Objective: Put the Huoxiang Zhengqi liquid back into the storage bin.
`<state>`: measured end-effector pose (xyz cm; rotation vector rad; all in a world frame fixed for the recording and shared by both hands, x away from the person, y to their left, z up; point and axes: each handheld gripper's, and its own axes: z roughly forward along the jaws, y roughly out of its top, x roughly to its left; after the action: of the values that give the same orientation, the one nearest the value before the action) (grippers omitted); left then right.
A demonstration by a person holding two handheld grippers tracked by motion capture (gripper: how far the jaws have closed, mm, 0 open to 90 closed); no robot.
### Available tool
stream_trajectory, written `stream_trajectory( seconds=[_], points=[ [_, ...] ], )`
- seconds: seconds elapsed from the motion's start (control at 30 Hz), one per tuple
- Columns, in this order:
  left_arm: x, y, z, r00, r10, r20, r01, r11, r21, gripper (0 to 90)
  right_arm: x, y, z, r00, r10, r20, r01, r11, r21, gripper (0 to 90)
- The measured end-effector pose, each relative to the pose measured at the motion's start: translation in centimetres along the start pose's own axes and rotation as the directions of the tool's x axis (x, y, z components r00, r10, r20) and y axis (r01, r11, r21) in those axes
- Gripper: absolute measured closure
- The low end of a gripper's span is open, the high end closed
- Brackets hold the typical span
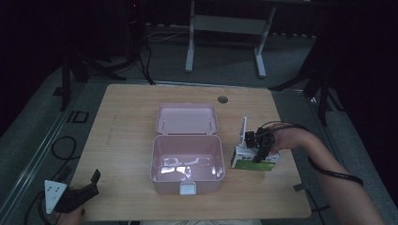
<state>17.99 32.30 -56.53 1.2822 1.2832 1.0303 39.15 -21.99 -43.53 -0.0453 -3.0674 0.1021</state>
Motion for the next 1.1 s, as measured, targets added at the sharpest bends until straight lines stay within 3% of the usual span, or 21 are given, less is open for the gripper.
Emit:
stream_trajectory(
  seconds=[0.4, 0.77, 1.1],
  points=[
    [0.1, 0.0, 0.0, 1.0000, -0.005, 0.002, 0.005, 1.0000, 0.005, 0.2, 3.0, -1.3, -1.6, 0.9995, -0.011, 0.031, 0.011, 1.000, -0.022, 61.8],
    [0.0, 0.0, -0.1, 1.0000, 0.008, 0.005, -0.008, 0.9999, -0.007, 0.2, 4.8, -1.6, -2.0, 0.9990, -0.022, 0.038, 0.022, 1.000, 0.003, 61.9],
    [-0.2, 0.0, 0.0, 0.9999, 0.012, 0.006, -0.012, 0.9998, 0.013, 0.2, 5.9, -1.7, -4.6, 0.9979, -0.028, 0.058, 0.028, 1.000, 0.007, 61.9]
  ],
)
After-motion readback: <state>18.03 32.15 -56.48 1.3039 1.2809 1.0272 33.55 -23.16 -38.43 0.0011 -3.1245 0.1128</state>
